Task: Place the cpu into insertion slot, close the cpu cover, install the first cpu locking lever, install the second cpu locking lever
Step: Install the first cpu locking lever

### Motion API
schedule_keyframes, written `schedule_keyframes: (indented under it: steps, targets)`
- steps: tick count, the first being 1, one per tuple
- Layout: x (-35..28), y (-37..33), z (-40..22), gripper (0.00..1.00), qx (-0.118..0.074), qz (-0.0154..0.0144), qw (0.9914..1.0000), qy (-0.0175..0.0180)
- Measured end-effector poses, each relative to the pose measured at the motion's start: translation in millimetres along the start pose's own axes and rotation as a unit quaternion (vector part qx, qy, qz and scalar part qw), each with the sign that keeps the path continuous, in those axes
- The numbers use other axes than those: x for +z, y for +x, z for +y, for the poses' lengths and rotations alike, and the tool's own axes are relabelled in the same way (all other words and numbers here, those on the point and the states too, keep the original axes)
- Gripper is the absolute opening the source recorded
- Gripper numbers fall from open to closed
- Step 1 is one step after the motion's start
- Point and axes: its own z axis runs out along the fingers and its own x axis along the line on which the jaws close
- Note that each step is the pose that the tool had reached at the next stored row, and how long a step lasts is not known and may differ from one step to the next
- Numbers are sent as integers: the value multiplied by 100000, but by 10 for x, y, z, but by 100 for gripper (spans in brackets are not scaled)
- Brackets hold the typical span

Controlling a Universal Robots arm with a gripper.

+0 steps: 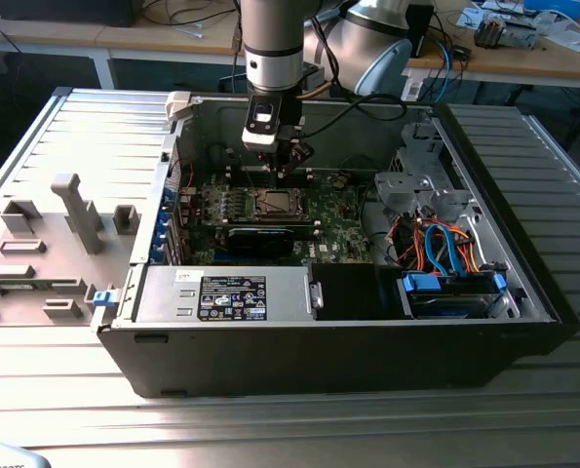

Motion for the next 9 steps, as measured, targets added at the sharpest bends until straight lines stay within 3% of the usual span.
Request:
schedule_keyframes:
  steps: [9]
  targets:
    - [0, 0, 0, 11, -306, 4, 100000, -23]
